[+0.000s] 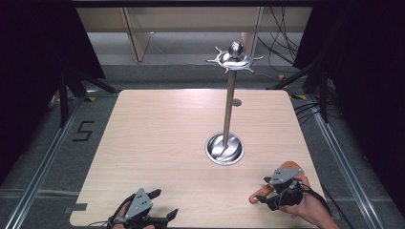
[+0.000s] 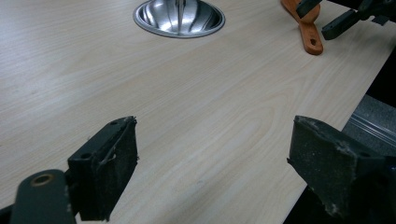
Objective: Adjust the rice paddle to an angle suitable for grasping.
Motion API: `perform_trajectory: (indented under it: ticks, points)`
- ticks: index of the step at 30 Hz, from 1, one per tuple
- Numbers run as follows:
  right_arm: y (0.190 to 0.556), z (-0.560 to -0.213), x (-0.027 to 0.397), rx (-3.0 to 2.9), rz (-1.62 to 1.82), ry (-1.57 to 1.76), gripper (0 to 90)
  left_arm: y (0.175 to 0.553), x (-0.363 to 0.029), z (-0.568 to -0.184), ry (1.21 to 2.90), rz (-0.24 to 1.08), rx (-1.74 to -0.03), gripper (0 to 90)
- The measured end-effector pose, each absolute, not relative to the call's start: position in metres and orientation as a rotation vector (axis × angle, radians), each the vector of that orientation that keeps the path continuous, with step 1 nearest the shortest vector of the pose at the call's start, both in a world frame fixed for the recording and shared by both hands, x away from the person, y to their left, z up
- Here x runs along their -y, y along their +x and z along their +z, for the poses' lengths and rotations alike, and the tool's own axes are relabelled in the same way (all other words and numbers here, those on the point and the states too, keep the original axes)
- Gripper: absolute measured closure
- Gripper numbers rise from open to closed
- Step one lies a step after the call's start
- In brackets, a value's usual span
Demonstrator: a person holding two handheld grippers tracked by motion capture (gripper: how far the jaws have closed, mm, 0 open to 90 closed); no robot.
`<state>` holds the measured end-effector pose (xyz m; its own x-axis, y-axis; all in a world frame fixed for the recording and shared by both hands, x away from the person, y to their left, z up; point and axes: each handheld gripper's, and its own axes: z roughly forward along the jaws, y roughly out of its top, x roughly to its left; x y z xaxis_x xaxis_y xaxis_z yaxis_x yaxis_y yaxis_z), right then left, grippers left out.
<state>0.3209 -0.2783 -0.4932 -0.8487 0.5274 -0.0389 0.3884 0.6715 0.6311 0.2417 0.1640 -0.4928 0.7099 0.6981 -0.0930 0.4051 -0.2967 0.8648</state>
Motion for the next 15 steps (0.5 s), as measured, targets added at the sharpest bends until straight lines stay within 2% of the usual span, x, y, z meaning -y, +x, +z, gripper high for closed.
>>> perform_trajectory:
  ticks: [1,9,15]
  points:
    - [0.32,-0.493,0.275,-2.692,0.903,0.716,28.2,0.241,-0.162,-0.493,1.887,0.353,-0.863,14.8]
    - [0.32,-0.494,0.264,-2.74,0.744,0.631,31.3,0.241,-0.161,-0.494,1.886,0.35,-0.865,14.8]
    - [0.328,-0.491,0.259,-2.749,0.698,0.653,39.5,0.241,-0.162,-0.494,1.896,0.353,-0.862,14.8]
